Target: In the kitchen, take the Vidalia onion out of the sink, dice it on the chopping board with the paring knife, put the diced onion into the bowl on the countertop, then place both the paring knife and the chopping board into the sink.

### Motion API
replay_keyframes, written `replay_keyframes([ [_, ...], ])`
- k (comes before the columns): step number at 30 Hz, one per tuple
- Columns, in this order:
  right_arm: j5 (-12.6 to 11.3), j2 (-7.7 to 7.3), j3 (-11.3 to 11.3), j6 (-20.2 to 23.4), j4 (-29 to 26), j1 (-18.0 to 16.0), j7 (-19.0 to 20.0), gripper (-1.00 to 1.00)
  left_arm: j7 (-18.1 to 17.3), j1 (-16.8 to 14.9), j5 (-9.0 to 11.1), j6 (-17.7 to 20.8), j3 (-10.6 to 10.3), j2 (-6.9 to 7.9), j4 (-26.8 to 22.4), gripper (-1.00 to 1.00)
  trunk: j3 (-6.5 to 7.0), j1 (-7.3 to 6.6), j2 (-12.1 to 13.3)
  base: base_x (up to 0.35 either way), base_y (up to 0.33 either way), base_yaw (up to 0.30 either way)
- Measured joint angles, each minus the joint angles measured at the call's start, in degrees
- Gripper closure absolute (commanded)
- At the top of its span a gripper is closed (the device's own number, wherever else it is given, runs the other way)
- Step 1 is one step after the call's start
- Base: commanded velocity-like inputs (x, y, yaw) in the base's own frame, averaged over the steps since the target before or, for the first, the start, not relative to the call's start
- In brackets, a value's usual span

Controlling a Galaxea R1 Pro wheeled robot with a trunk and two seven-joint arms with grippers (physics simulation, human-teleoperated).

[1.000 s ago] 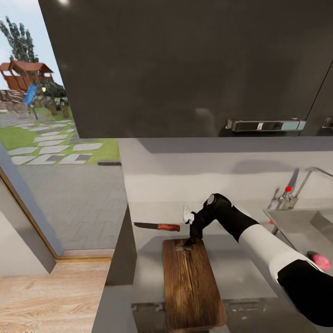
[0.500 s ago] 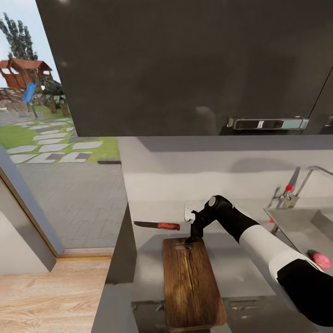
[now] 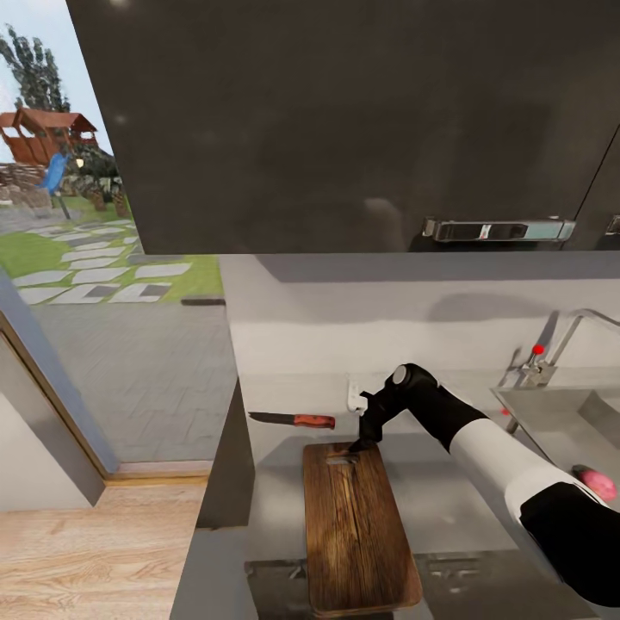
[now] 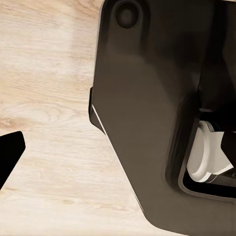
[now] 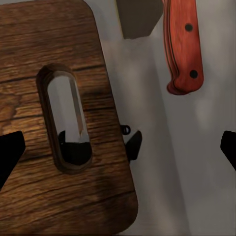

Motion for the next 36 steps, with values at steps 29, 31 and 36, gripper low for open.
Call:
replay_keyframes([
  [29,-0.5,-0.52,-1.1,0.0,-0.8,0.0,2.3,-1.0,0.0,0.0,0.0,0.0,0.0,0.0,0.0,-1.0,0.0,0.0,0.0,0.0,0.0,0.0],
  [31,-0.5,-0.42,-1.1,0.0,-0.8,0.0,1.6,-1.0,0.0,0.0,0.0,0.0,0.0,0.0,0.0,-1.0,0.0,0.0,0.0,0.0,0.0,0.0],
  [36,-0.5,-0.14,-1.1,0.0,-0.7,0.0,-0.5,-1.0,0.0,0.0,0.0,0.0,0.0,0.0,0.0,-1.0,0.0,0.0,0.0,0.0,0.0,0.0],
])
